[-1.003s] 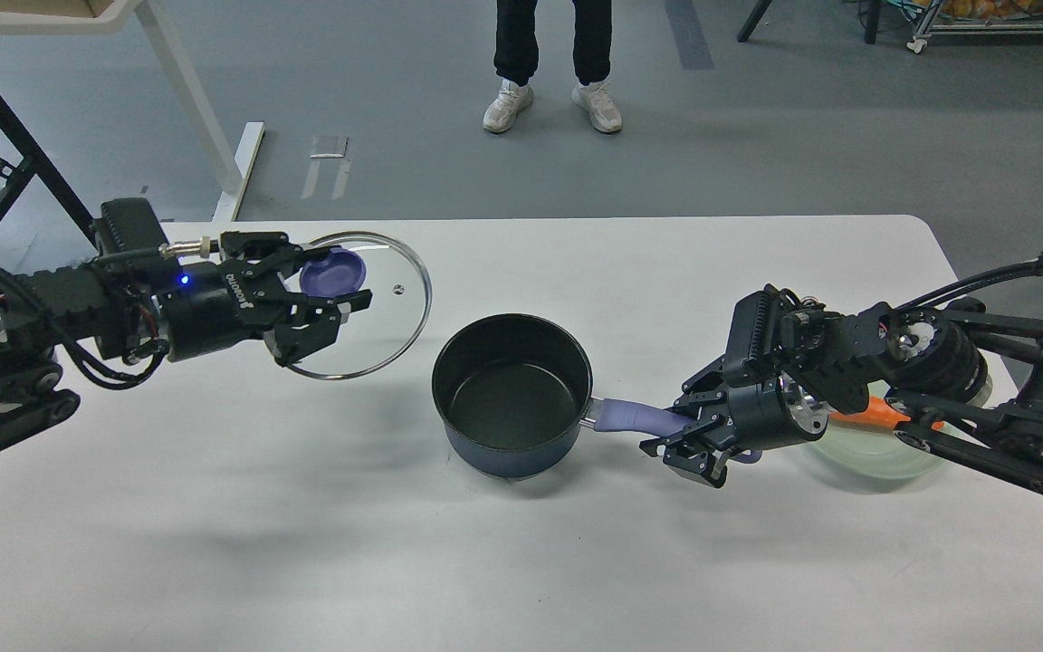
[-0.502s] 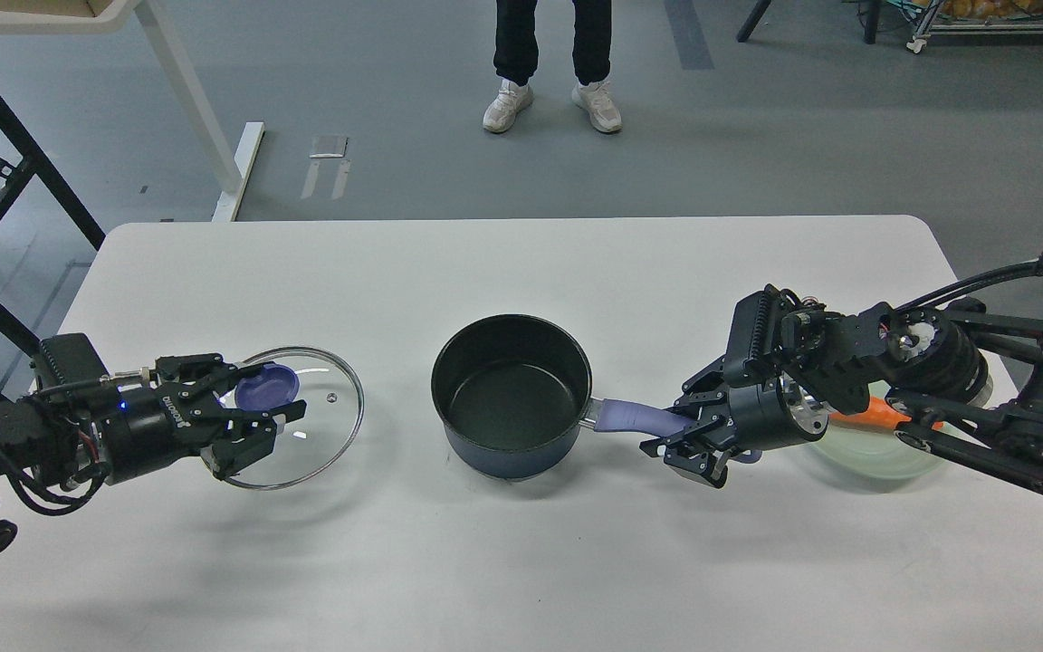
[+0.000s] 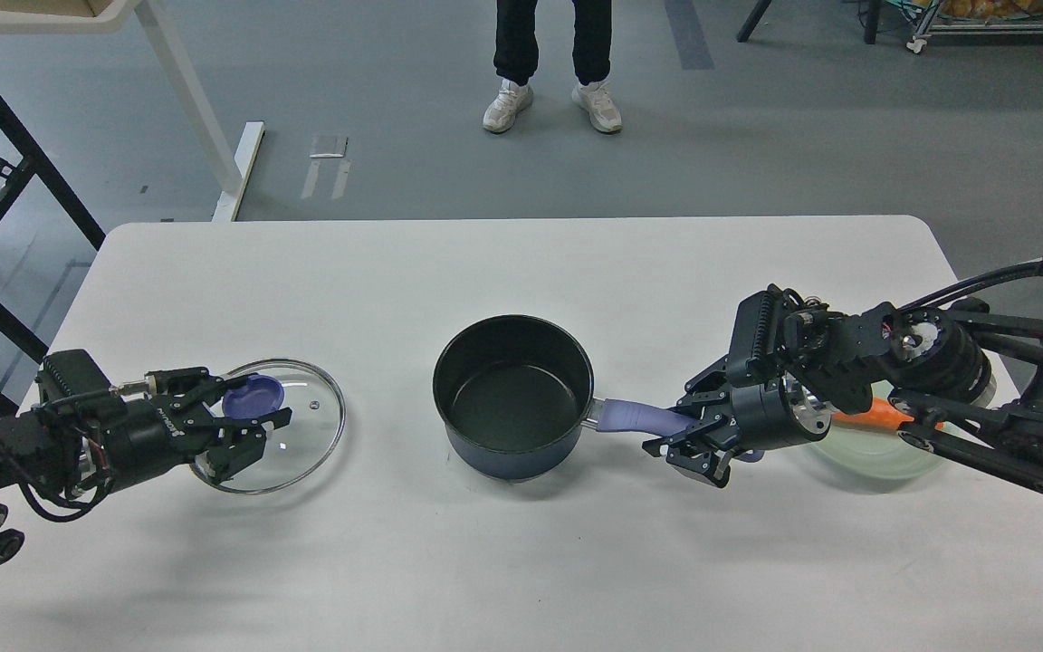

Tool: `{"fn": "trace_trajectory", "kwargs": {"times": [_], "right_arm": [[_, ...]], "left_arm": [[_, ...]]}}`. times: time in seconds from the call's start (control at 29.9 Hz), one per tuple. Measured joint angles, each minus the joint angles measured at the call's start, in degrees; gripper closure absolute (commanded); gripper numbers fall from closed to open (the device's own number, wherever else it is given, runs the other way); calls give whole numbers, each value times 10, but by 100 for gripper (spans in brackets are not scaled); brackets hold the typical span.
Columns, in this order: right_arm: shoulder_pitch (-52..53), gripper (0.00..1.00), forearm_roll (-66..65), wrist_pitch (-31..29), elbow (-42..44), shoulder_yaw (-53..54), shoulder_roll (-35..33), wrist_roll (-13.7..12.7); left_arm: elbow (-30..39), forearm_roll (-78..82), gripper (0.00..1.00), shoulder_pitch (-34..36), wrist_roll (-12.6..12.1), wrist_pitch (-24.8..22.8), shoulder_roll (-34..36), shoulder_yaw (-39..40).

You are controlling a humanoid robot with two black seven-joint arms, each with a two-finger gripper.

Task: Open pot lid
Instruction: 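Lower the glass lid onto the table beside the pot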

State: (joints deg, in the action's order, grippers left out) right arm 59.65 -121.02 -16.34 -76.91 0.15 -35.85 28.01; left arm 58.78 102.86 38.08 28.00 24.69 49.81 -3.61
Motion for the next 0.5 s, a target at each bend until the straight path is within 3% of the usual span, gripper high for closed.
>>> {"fn": "trace_trajectory", "kwargs": {"times": [0.1,0.13,0.2,0.5], "right_arm": [[0,66,0,0,0,0,0,0],[0,66,0,0,0,0,0,0],[0,66,0,0,0,0,0,0],[0,66,0,0,0,0,0,0]], "left_arm": [[-15,0,54,-2,0,0,-8,-1],[-17,0,44,-3,0,0,-10,-1],[-20,0,15,-3,0,0,-12,-1],[-21,0,6,-8,0,1,-14,-13]]}}
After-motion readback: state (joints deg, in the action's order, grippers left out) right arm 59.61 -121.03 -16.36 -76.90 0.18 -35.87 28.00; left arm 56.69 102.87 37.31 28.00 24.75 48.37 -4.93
